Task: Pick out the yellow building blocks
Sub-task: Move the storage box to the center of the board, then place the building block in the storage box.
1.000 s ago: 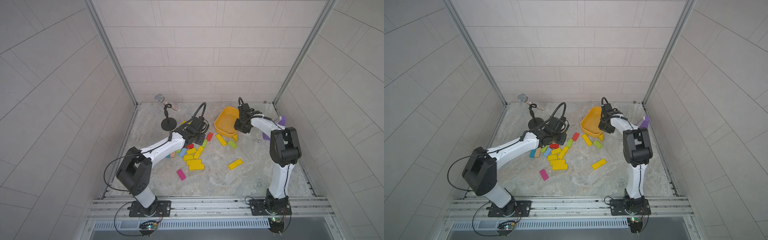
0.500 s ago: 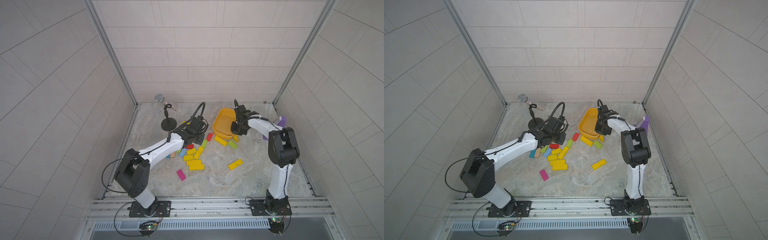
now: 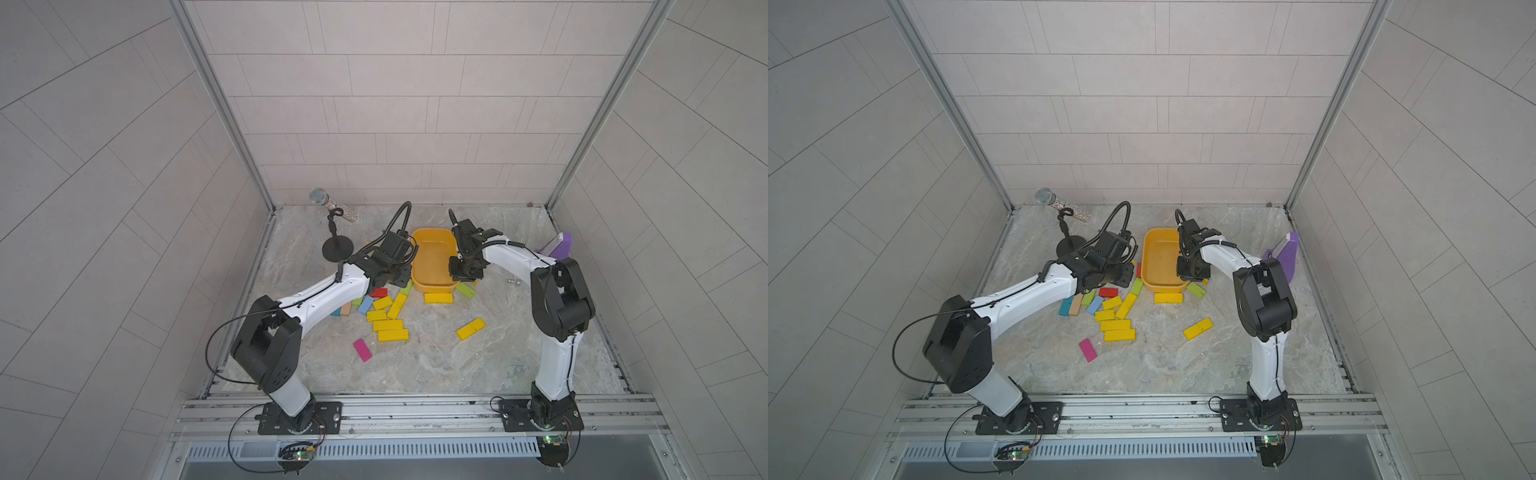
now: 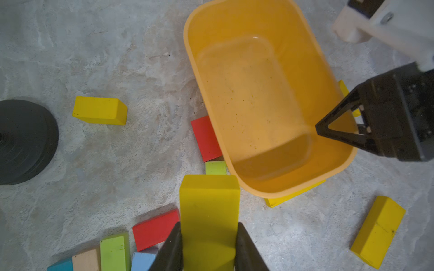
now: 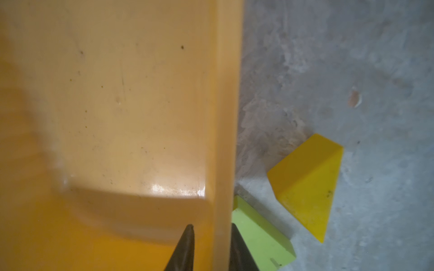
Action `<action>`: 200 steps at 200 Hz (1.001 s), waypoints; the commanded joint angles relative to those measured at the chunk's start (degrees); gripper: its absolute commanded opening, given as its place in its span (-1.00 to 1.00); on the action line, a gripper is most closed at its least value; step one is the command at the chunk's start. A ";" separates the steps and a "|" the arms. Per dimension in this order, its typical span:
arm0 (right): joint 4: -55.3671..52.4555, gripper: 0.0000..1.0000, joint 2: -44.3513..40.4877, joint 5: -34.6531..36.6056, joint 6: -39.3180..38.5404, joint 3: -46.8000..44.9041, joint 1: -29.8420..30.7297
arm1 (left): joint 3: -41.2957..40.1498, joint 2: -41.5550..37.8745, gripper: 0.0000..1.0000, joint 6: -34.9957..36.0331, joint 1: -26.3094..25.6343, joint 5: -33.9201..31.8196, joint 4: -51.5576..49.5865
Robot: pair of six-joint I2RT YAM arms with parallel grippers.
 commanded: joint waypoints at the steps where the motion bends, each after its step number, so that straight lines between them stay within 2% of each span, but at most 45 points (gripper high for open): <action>1: -2.08 -0.25 -3.14 -0.15 -0.81 1.64 -0.46 | 4.78 3.68 -1.00 -2.89 -0.32 4.57 0.50; 28: -2.06 -0.07 -6.45 -0.60 0.12 2.28 -2.45 | 12.16 10.10 -1.00 -10.78 -0.43 8.55 -1.81; 47: -1.81 -0.03 -10.09 0.80 0.79 0.72 -4.18 | 18.38 15.71 -1.00 -15.73 -0.87 11.81 -5.02; 64: -0.83 -0.02 -13.78 2.09 1.58 -2.19 -5.43 | 22.30 19.86 -1.00 -18.41 -1.84 12.07 -6.29; 85: 1.03 -0.02 -18.63 3.13 2.81 -7.00 -6.36 | 26.70 24.31 -1.00 -18.27 -3.49 8.66 -7.96; 131: 4.13 -0.02 -27.74 6.39 4.79 -16.48 -6.73 | 39.48 35.07 -0.87 -16.43 -4.99 0.46 -16.75; 200: 4.55 -0.02 -33.44 10.19 5.16 -21.29 -7.86 | 50.70 45.86 -0.86 -16.45 -4.94 -8.21 -23.15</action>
